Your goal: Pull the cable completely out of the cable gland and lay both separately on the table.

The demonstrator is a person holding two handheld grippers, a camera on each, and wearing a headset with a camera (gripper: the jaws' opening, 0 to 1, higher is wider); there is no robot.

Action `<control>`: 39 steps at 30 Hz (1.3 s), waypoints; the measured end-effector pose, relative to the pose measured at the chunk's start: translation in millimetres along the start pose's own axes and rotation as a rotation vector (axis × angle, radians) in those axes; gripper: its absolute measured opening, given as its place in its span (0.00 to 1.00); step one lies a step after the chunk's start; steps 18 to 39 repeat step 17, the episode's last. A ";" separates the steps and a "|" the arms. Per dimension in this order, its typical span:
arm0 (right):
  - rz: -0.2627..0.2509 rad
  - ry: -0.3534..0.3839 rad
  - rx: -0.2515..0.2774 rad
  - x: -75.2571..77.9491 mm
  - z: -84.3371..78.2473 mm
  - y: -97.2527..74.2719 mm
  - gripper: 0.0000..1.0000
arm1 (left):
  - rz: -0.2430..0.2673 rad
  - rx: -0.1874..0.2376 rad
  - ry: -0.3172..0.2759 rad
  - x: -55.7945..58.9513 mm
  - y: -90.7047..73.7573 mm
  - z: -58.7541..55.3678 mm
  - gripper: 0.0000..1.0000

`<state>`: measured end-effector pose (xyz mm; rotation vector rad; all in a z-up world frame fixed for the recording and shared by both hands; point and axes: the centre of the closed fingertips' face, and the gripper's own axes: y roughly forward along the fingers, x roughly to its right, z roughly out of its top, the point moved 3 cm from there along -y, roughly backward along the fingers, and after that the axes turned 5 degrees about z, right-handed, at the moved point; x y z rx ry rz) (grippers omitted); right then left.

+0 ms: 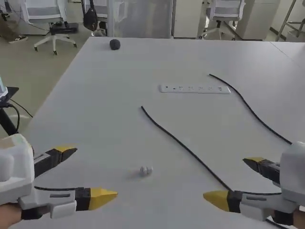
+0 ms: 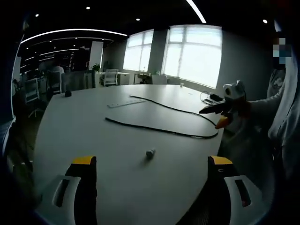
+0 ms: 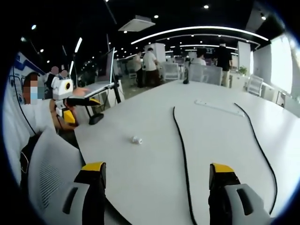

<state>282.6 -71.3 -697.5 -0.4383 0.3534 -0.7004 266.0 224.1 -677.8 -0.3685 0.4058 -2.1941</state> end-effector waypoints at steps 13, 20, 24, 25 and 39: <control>-0.022 -0.020 0.017 -7.1 10.3 -16.9 0.93 | 0.029 0.020 -0.017 3.3 -18.9 5.4 0.99; -0.016 -0.028 0.018 -8.4 11.2 -15.7 0.93 | 0.020 0.022 -0.018 6.4 -18.2 4.5 0.99; -0.016 -0.028 0.018 -8.4 11.2 -15.7 0.93 | 0.020 0.022 -0.018 6.4 -18.2 4.5 0.99; -0.016 -0.028 0.018 -8.4 11.2 -15.7 0.93 | 0.020 0.022 -0.018 6.4 -18.2 4.5 0.99; -0.016 -0.028 0.018 -8.4 11.2 -15.7 0.93 | 0.020 0.022 -0.018 6.4 -18.2 4.5 0.99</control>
